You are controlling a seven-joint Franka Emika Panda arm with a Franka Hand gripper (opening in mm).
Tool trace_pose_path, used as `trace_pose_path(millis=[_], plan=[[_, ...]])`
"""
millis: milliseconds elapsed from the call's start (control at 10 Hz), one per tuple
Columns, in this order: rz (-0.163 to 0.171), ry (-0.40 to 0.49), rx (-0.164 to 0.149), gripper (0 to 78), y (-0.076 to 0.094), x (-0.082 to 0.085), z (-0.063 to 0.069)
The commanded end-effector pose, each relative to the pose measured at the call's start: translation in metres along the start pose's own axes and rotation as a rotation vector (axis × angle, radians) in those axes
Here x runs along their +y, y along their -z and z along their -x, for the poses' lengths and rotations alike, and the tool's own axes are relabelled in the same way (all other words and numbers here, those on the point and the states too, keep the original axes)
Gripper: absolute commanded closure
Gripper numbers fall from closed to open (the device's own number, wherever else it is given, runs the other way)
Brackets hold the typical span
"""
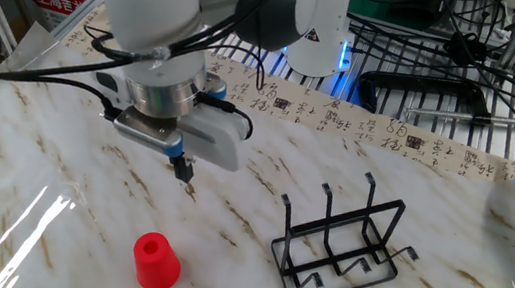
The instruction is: Put the cup on the cup rack
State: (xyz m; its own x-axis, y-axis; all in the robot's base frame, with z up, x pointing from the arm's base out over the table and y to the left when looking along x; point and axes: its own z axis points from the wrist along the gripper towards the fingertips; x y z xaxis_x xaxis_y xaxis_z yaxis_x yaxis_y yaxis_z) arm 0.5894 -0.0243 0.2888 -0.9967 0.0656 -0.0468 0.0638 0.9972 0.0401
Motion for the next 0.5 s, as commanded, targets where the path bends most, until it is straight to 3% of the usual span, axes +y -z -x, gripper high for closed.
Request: trace_pose_path(millis=[100, 500], plan=[[0.026, -0.035, -0.011, 77.6, 0.0016, -0.0001, 0.0007], [0.027, -0.141, 0.028, 77.6, 0.0016, -0.0001, 0.0007]])
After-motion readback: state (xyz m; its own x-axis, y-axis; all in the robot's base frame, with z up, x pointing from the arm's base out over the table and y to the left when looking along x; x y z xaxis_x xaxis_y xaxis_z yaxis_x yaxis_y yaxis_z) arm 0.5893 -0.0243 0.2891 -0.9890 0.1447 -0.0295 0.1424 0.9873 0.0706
